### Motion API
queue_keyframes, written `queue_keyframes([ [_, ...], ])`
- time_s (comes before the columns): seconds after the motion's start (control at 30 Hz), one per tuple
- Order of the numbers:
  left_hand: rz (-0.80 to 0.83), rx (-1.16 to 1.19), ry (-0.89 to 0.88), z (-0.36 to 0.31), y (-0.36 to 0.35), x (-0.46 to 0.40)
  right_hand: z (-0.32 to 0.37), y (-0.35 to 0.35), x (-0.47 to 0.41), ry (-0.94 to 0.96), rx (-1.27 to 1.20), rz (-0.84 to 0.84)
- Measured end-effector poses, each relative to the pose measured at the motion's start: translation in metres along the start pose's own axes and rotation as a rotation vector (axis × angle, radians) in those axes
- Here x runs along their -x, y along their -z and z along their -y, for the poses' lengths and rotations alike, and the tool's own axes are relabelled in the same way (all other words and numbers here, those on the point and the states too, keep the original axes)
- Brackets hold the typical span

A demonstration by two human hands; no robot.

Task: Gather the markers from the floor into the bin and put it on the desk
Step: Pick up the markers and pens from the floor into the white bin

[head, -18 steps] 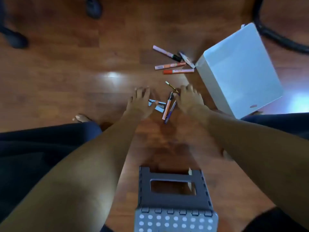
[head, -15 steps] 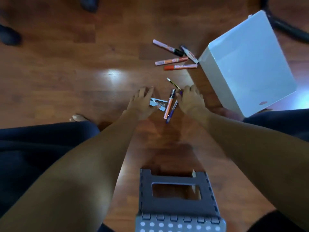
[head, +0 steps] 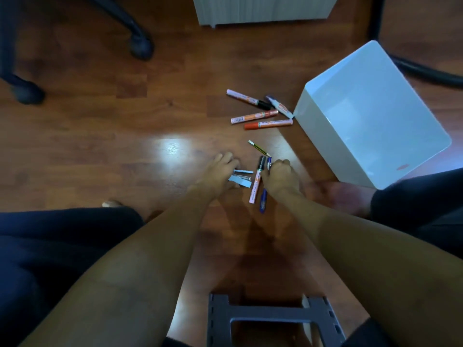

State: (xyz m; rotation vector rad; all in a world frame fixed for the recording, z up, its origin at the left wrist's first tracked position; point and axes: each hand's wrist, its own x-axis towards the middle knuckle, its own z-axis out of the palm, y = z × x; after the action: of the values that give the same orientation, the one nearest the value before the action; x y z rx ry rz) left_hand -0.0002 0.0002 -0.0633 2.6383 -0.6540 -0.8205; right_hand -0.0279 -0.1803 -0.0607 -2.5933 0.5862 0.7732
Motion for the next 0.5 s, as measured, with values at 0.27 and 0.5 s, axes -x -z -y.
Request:
queue_keyframes([
  [0.27, -0.125, 0.156, 0.171, -0.012, 0.033, 0.019, 0.015, 0.046, 0.005, 0.075, -0.078, 0.115],
  [0.5, -0.298, 0.076, 0.155, -0.044, 0.1, 0.014, 0.021, 0.131, 0.02, 0.213, -0.128, -0.038],
])
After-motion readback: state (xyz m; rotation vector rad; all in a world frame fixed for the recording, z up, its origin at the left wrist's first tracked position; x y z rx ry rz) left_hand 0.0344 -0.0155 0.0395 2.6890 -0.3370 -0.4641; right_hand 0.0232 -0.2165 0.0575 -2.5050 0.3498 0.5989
